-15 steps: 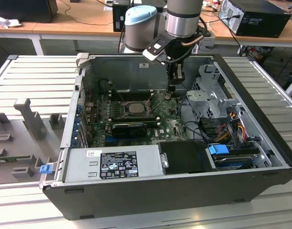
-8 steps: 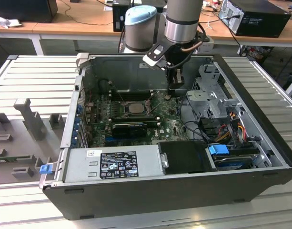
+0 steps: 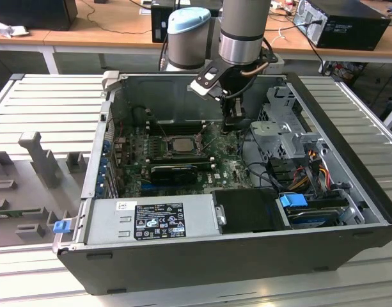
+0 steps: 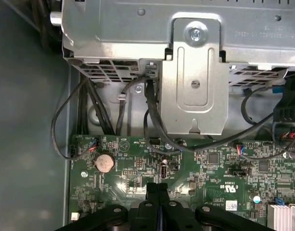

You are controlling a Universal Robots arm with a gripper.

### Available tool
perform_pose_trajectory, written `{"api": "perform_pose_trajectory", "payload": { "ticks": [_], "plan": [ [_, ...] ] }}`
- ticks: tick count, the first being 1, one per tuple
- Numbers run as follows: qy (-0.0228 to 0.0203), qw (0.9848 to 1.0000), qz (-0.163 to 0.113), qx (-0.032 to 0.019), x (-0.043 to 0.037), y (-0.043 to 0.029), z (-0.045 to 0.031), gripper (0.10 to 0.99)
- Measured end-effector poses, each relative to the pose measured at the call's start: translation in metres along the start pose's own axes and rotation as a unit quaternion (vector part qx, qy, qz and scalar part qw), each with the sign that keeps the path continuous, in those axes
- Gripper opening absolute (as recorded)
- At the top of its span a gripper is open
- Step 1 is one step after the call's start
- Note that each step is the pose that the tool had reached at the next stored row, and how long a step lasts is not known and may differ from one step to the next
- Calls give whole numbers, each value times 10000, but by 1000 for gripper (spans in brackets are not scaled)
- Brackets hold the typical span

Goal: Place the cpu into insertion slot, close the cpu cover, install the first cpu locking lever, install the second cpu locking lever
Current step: 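Close the cpu cover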

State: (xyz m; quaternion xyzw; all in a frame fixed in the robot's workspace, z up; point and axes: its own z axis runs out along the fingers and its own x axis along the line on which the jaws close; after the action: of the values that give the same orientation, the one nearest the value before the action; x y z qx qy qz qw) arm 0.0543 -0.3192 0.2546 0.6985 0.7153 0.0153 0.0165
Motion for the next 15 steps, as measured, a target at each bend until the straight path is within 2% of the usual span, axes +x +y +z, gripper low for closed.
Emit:
{"api": "perform_pose_trajectory", "payload": {
  "ticks": [4, 15],
  "plan": [
    [0, 10000, 1, 0, 1, -84, -3, 106],
    [1, 10000, -7, 0, 3, -156, -6, 106]
  ]
}}
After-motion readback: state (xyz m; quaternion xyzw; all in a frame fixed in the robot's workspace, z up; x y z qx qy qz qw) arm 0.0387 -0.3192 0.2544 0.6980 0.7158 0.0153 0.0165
